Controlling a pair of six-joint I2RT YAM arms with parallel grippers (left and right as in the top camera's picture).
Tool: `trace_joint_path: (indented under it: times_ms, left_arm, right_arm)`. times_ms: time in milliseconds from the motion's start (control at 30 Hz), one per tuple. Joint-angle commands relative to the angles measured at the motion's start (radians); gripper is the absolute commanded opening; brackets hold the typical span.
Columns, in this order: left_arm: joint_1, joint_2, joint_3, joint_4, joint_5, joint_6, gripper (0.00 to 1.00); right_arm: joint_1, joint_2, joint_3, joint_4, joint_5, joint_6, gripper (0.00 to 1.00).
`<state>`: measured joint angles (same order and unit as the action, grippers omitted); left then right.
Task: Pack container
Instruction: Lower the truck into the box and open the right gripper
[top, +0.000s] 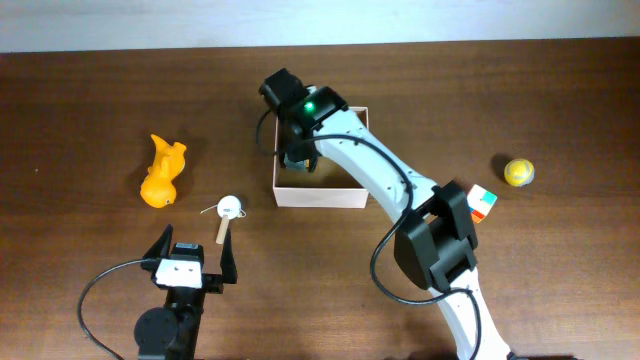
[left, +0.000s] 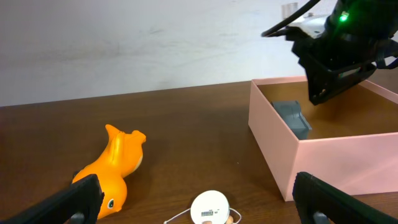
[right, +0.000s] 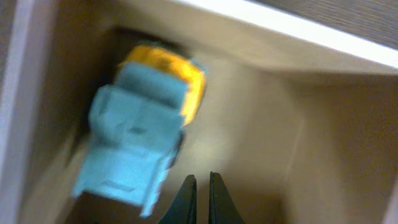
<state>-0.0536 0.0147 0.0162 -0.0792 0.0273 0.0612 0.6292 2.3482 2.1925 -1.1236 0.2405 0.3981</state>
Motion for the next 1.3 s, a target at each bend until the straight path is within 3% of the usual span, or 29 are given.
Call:
trace_joint_path:
  times_ms: [0,367,733,1267]
  left_arm:
    - [0.004,-0.010,-0.008,0.000,0.011,0.016,0.99]
    - [0.004,-0.010,-0.008,0.000,0.011,0.016,0.99]
    - [0.004,-0.010,-0.008,0.000,0.011,0.016,0.99]
    - [0.004,-0.010,-0.008,0.000,0.011,0.016,0.99]
  right_arm:
    - [-0.036,-0.050,-0.002,0.011,0.024,0.056,0.04]
    - [-0.042,-0.012,-0.137,0.156,-0.081,0.055,0.04]
    - [-0.042,-0.002,-0.141,0.239,-0.206,-0.002,0.04]
    - [-0.055,-0.002,-0.138,0.269,-0.203,-0.028,0.05]
